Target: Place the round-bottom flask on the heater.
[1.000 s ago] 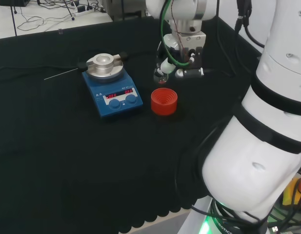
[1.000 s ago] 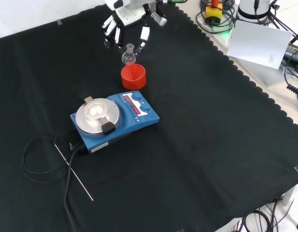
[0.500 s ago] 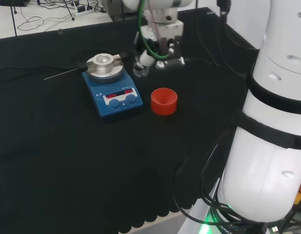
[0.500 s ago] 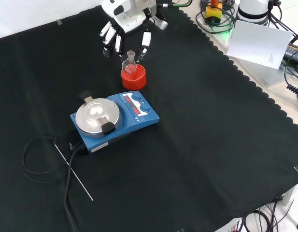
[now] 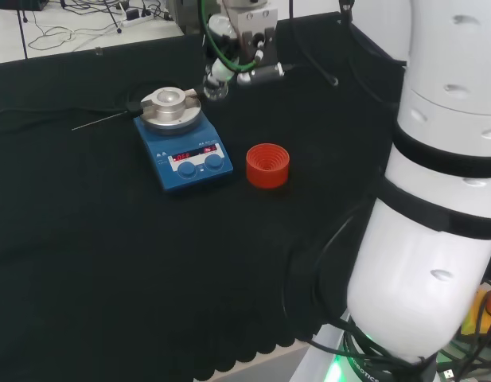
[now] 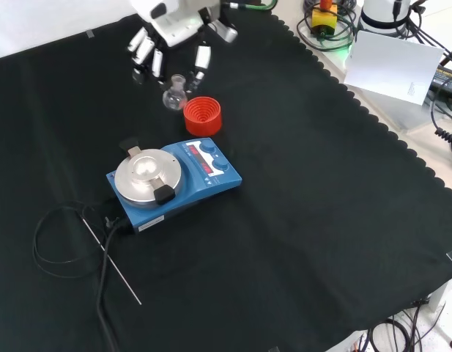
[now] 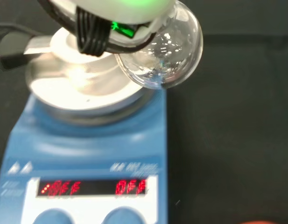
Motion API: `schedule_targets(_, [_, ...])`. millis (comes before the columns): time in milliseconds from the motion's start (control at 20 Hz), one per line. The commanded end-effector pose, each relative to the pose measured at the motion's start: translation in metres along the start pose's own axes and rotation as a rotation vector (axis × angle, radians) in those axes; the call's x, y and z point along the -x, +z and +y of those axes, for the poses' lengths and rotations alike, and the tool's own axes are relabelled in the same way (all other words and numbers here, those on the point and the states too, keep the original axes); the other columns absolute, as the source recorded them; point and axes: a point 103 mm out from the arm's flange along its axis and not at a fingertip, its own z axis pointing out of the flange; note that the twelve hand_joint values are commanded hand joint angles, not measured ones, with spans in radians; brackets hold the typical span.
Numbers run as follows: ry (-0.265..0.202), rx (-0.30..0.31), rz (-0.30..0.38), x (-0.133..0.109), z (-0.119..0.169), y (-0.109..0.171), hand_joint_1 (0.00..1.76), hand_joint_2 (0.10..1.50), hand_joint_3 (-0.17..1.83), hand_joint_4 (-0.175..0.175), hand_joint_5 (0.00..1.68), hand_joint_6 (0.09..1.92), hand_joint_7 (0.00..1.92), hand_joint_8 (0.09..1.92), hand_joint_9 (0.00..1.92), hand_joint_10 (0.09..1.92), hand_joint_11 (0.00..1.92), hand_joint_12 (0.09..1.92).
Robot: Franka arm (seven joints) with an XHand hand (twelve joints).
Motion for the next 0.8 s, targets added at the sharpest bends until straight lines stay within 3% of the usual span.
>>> schedule_targets(50, [-0.027, -0.011, -0.020, -0.026, 0.050, -0.024, 1.10, 0.72, 0.61, 0.175, 1.17, 0.84, 0.50, 0.72, 0.68, 0.61, 0.42, 1.34])
schedule_targets(800, [-0.076, -0.047, -0.011, -0.049, 0.073, -0.012, 1.10, 0.72, 0.61, 0.175, 1.17, 0.84, 0.51, 0.72, 0.69, 0.61, 0.43, 1.33])
